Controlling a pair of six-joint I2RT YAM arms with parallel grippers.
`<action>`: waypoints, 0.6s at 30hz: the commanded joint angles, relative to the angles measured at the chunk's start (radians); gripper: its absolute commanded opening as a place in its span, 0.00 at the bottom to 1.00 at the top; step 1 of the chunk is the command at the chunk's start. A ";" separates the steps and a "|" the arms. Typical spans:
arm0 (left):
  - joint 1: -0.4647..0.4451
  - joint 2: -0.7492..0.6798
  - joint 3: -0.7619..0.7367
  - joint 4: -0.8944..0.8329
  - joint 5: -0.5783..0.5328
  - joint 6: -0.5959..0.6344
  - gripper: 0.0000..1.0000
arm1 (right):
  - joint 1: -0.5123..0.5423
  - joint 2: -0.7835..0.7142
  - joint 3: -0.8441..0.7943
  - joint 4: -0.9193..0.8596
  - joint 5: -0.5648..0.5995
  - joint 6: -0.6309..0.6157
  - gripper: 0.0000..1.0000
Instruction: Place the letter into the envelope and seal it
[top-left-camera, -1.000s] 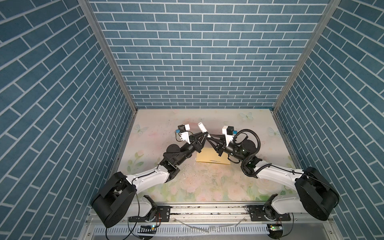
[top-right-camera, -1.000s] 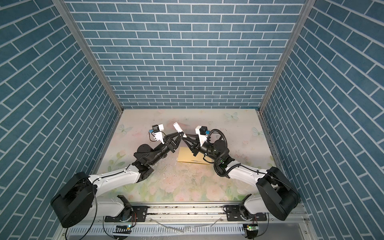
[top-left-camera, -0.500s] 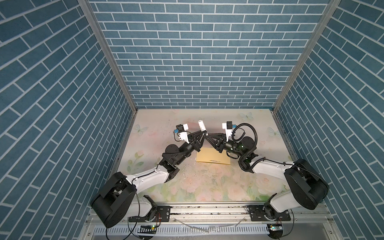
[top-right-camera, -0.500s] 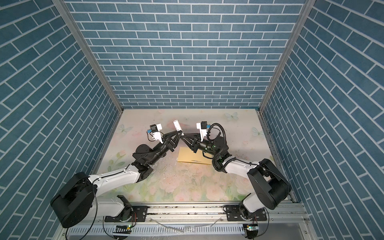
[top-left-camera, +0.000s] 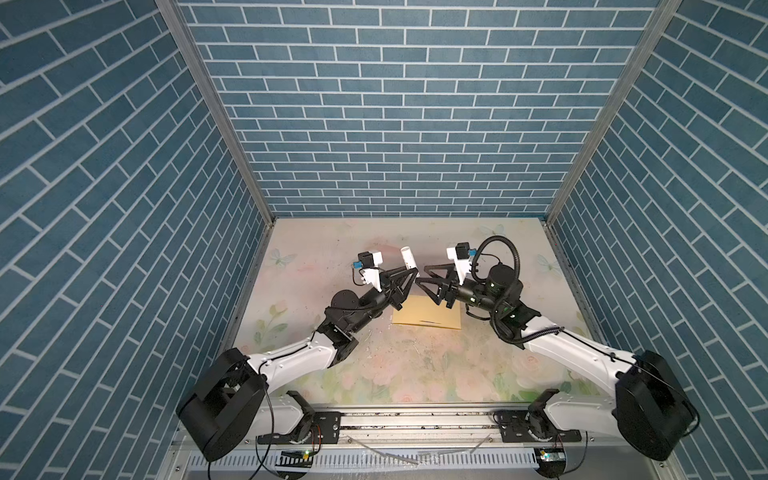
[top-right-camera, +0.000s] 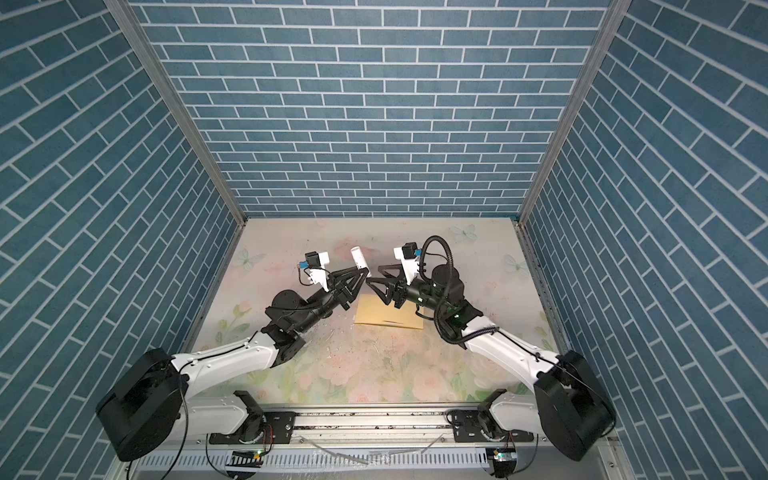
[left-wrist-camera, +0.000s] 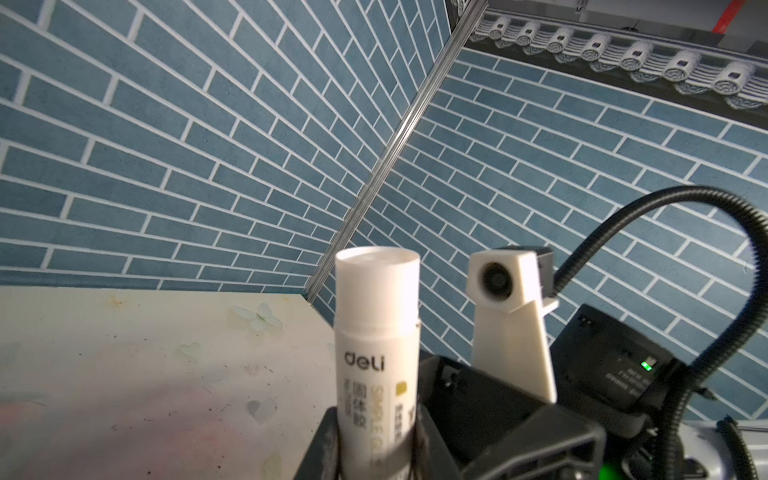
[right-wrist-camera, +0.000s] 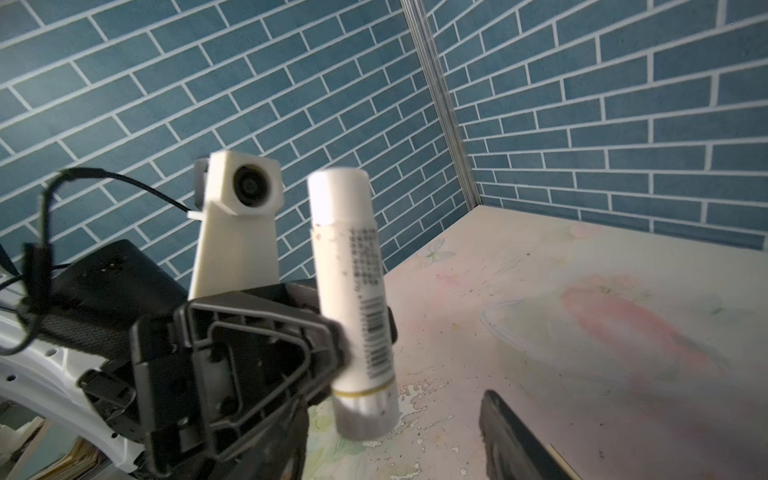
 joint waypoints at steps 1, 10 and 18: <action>-0.005 -0.039 -0.004 -0.102 0.010 0.092 0.00 | 0.002 -0.066 0.086 -0.167 0.029 -0.138 0.68; -0.010 -0.097 0.014 -0.236 -0.022 0.180 0.00 | 0.029 0.013 0.287 -0.387 0.098 -0.179 0.69; -0.014 -0.100 0.020 -0.250 -0.028 0.188 0.00 | 0.096 0.094 0.410 -0.536 0.171 -0.240 0.67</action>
